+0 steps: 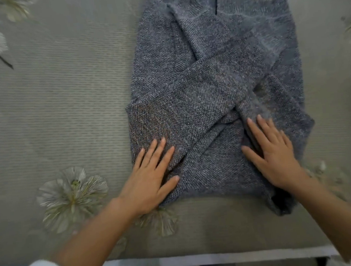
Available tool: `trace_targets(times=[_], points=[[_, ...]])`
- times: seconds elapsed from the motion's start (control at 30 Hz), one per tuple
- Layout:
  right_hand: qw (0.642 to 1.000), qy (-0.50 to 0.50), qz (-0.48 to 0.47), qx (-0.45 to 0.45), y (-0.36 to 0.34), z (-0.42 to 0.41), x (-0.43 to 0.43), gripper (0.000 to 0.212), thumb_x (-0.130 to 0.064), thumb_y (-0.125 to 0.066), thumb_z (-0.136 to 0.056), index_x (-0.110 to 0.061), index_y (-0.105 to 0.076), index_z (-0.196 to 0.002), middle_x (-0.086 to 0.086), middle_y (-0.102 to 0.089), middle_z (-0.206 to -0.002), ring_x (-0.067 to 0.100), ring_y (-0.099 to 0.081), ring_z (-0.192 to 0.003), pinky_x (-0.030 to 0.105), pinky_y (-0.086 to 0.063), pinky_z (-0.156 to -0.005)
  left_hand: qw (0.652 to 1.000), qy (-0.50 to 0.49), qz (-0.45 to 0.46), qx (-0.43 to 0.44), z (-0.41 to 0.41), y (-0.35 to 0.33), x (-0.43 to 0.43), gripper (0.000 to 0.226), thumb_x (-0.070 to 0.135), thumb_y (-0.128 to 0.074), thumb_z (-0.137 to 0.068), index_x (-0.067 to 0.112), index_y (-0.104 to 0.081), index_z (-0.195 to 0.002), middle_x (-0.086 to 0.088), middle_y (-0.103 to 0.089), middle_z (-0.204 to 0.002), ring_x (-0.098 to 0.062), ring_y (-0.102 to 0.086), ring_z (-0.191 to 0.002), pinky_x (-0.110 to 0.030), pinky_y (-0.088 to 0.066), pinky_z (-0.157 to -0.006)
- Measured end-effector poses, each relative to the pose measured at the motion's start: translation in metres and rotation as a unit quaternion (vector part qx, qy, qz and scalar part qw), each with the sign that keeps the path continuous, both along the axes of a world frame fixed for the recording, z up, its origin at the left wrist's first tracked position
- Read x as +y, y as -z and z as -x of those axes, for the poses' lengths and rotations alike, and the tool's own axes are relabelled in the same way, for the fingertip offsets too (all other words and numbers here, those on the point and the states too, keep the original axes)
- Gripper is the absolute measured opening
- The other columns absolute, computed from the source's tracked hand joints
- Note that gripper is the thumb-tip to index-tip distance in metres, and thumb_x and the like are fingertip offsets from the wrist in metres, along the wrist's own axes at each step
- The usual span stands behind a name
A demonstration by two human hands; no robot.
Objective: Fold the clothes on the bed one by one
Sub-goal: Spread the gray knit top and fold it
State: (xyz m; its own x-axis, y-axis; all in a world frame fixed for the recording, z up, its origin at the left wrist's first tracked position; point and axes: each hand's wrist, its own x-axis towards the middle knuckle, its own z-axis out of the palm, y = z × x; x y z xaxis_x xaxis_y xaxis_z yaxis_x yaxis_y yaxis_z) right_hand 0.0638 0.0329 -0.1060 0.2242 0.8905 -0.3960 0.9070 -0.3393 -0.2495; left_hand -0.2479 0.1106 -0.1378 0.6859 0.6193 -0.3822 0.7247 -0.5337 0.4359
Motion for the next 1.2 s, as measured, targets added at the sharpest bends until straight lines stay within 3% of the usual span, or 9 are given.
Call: trace_targets(times=[0.2, 0.33, 0.4, 0.47, 0.57, 0.7, 0.8, 1.0, 1.2], points=[[1.000, -0.002, 0.024, -0.003, -0.010, -0.006, -0.083, 0.093, -0.072, -0.045, -0.083, -0.031, 0.005, -0.150, -0.007, 0.005, -0.160, 0.015, 0.007, -0.148, 0.042, -0.001, -0.119, 0.994, 0.080, -0.057, -0.051, 0.003, -0.008, -0.028, 0.081, 0.068, -0.031, -0.088, 0.033, 0.002, -0.153, -0.002, 0.002, -0.162, -0.020, 0.009, -0.148, -0.042, 0.006, -0.118], [0.988, -0.135, 0.033, -0.067, 0.003, -0.010, -0.108, 0.106, -0.068, -0.052, -0.079, -0.015, 0.005, -0.153, 0.009, 0.008, -0.160, 0.026, 0.005, -0.149, 0.044, 0.000, -0.119, 0.994, 0.082, -0.075, 0.013, -0.020, 0.007, -0.040, 0.103, 0.048, -0.061, -0.079, 0.045, 0.018, -0.146, -0.006, 0.031, -0.155, -0.037, 0.022, -0.143, -0.055, 0.010, -0.113], [0.983, -0.153, 0.055, -0.089, 0.013, -0.009, -0.110, 0.106, -0.062, -0.053, -0.083, -0.019, 0.016, -0.150, 0.012, 0.016, -0.159, 0.029, 0.011, -0.148, 0.043, 0.003, -0.119, 0.994, 0.056, -0.078, 0.056, -0.032, 0.014, -0.043, 0.109, 0.031, -0.062, -0.083, 0.048, 0.030, -0.140, -0.007, 0.042, -0.147, -0.040, 0.027, -0.140, -0.059, 0.009, -0.111], [0.984, -0.130, 0.064, -0.101, 0.020, -0.007, -0.102, 0.097, -0.055, -0.048, -0.088, -0.023, 0.023, -0.147, 0.012, 0.013, -0.160, 0.030, 0.006, -0.148, 0.043, -0.002, -0.119, 0.989, 0.043, -0.106, 0.089, -0.044, 0.014, -0.046, 0.113, 0.007, -0.057, -0.085, 0.044, 0.037, -0.136, -0.011, 0.038, -0.150, -0.044, 0.019, -0.142, -0.061, 0.000, -0.112], [0.986, -0.104, 0.074, -0.107, 0.018, -0.001, -0.084, 0.081, -0.040, -0.048, -0.094, -0.022, 0.005, -0.153, 0.013, -0.005, -0.161, 0.033, -0.015, -0.146, 0.043, -0.022, -0.116, 0.982, 0.043, -0.124, 0.133, -0.054, 0.005, -0.046, 0.106, -0.007, -0.050, -0.087, 0.037, 0.027, -0.144, -0.016, 0.017, -0.158, -0.045, -0.001, -0.144, -0.057, -0.020, -0.113], [0.995, -0.071, 0.058, -0.046, -0.013, -0.003, -0.066, 0.065, -0.021, -0.053, -0.089, -0.022, -0.026, -0.149, 0.010, -0.044, -0.145, 0.035, -0.053, -0.120, 0.040, -0.046, -0.095, 0.985, 0.025, -0.062, 0.162, -0.064, -0.031, -0.036, 0.088, -0.009, -0.043, -0.085, 0.038, -0.010, -0.151, -0.013, -0.007, -0.160, -0.039, -0.035, -0.135, -0.045, -0.044, -0.100], [0.993, -0.085, 0.082, -0.017, -0.047, -0.011, -0.072, 0.063, -0.020, -0.055, -0.085, -0.026, -0.035, -0.145, 0.010, -0.059, -0.129, 0.033, -0.057, -0.114, 0.039, -0.048, -0.092, 0.984, 0.021, -0.015, 0.177, -0.068, -0.066, -0.043, 0.086, -0.011, -0.040, -0.082, 0.041, -0.024, -0.149, -0.010, -0.021, -0.158, -0.035, -0.046, -0.129, -0.040, -0.044, -0.099], [0.979, -0.055, 0.170, 0.097, -0.102, -0.013, -0.145, 0.061, -0.021, -0.058, -0.085, -0.027, -0.041, -0.144, 0.006, -0.058, -0.130, 0.025, -0.055, -0.117, 0.028, -0.043, -0.090, 0.973, 0.064, 0.131, 0.177, -0.055, -0.120, -0.119, 0.075, -0.008, -0.040, -0.086, 0.033, -0.032, -0.148, -0.004, -0.050, -0.142, -0.024, -0.050, -0.124, -0.031, -0.043, -0.092], [0.926, -0.106, 0.336, 0.134, -0.137, -0.011, -0.196, 0.048, -0.027, -0.065, -0.081, -0.026, -0.056, -0.128, -0.002, -0.057, -0.102, 0.018, -0.056, -0.093, 0.028, -0.046, -0.077, 0.934, 0.102, 0.272, 0.210, -0.043, -0.171, -0.180, 0.062, 0.001, -0.043, -0.084, 0.033, -0.049, -0.137, -0.001, -0.056, -0.132, -0.021, -0.052, -0.120, -0.035, -0.043, -0.099]])
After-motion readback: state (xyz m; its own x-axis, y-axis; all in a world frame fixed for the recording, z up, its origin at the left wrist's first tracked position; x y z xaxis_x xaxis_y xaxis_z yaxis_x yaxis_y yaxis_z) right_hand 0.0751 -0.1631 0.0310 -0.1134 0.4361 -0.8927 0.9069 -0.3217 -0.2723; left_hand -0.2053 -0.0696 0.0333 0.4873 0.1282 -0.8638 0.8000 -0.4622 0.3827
